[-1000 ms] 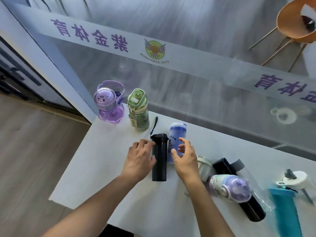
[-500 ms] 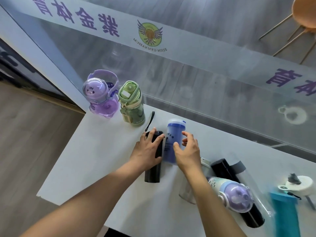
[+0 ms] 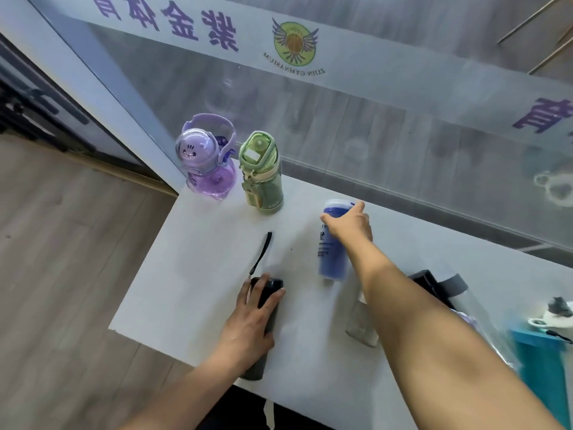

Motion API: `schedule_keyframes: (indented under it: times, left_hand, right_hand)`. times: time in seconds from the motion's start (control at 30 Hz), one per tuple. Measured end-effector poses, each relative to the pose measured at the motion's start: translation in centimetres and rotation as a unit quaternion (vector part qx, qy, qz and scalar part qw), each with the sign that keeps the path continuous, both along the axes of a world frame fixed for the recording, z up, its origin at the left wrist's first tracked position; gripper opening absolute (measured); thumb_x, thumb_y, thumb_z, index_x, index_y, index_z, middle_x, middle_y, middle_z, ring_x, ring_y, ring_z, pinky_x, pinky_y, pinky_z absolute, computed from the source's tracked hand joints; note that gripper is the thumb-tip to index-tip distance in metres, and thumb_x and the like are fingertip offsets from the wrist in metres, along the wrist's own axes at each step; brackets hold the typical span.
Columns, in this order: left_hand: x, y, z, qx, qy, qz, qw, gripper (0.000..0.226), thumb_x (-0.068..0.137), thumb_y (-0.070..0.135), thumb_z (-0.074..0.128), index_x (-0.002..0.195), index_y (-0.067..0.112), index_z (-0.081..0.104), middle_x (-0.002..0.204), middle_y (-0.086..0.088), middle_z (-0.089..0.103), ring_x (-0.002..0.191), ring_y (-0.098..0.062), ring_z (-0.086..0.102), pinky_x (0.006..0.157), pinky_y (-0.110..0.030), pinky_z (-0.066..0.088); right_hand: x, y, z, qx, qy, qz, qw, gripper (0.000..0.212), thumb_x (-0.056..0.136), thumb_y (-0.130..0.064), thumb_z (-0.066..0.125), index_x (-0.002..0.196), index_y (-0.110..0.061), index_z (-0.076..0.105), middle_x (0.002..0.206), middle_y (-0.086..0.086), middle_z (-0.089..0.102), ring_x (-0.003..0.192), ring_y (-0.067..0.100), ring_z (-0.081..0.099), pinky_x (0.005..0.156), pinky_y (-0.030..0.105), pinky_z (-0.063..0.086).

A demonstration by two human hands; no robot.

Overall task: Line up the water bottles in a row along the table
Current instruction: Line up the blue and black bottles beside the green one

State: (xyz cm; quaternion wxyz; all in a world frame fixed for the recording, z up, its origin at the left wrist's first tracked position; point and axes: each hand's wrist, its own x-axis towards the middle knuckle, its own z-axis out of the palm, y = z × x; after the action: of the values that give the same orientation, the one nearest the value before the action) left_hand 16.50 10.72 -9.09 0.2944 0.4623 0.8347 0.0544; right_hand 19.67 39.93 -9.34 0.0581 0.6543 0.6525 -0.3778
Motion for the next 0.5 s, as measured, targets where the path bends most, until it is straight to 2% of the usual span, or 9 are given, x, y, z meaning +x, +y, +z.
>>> schedule_keyframes:
  times: [0.1,0.23,0.3,0.4,0.5]
  left_hand:
    - [-0.4,-0.7,0.1,0.0,-0.009,0.006,1.0,0.086,0.076,0.023,0.062,0.146,0.047,0.019,0.16,0.014,-0.01,0.148,-0.024,-0.007,0.089,-0.038,0.056]
    - [-0.8,-0.4,0.0,-0.004,-0.014,0.003,1.0,0.085,0.076,0.021,0.064,0.144,0.047,0.02,0.158,0.011,-0.003,0.147,-0.027,-0.002,0.086,-0.04,0.058]
    - [-0.9,-0.1,0.2,-0.009,-0.01,-0.002,1.0,0.086,0.076,0.02,0.066,0.144,0.046,0.021,0.158,0.009,-0.001,0.147,-0.028,0.0,0.086,-0.04,0.057]
    - [-1.1,-0.1,0.3,-0.009,-0.017,-0.005,1.0,0.086,0.077,0.02,0.067,0.145,0.046,0.02,0.158,0.009,0.0,0.147,-0.028,-0.001,0.086,-0.04,0.057]
    - [-1.3,-0.4,0.3,-0.001,-0.022,-0.002,1.0,0.088,0.077,0.021,0.068,0.144,0.048,0.018,0.159,0.01,0.001,0.147,-0.027,0.0,0.085,-0.04,0.057]
  right_hand:
    - [0.2,-0.3,0.6,-0.003,0.067,-0.023,0.998,0.078,0.072,-0.044,0.079,0.135,-0.019,0.039,0.132,0.011,0.056,0.116,0.032,0.058,0.087,0.034,0.045]
    - [-0.1,-0.5,3.4,0.068,0.194,-0.018,0.978,0.091,0.072,-0.04,0.082,0.146,-0.018,0.034,0.141,0.002,0.051,0.126,0.022,0.051,0.096,0.029,0.043]
    - [-0.2,-0.7,5.0,0.079,0.25,-0.017,0.965,0.093,0.069,-0.036,0.084,0.146,-0.021,0.034,0.139,-0.005,0.048,0.123,0.015,0.049,0.098,0.027,0.043]
    - [-0.1,-1.5,6.5,0.106,0.281,0.012,0.954,0.085,0.066,-0.028,0.087,0.137,-0.024,0.041,0.127,-0.008,0.05,0.112,0.013,0.051,0.091,0.024,0.043]
    - [-0.2,-2.5,6.6,0.127,0.278,0.044,0.951,0.08,0.064,-0.022,0.089,0.13,-0.027,0.044,0.125,-0.008,0.053,0.107,0.012,0.053,0.091,0.025,0.045]
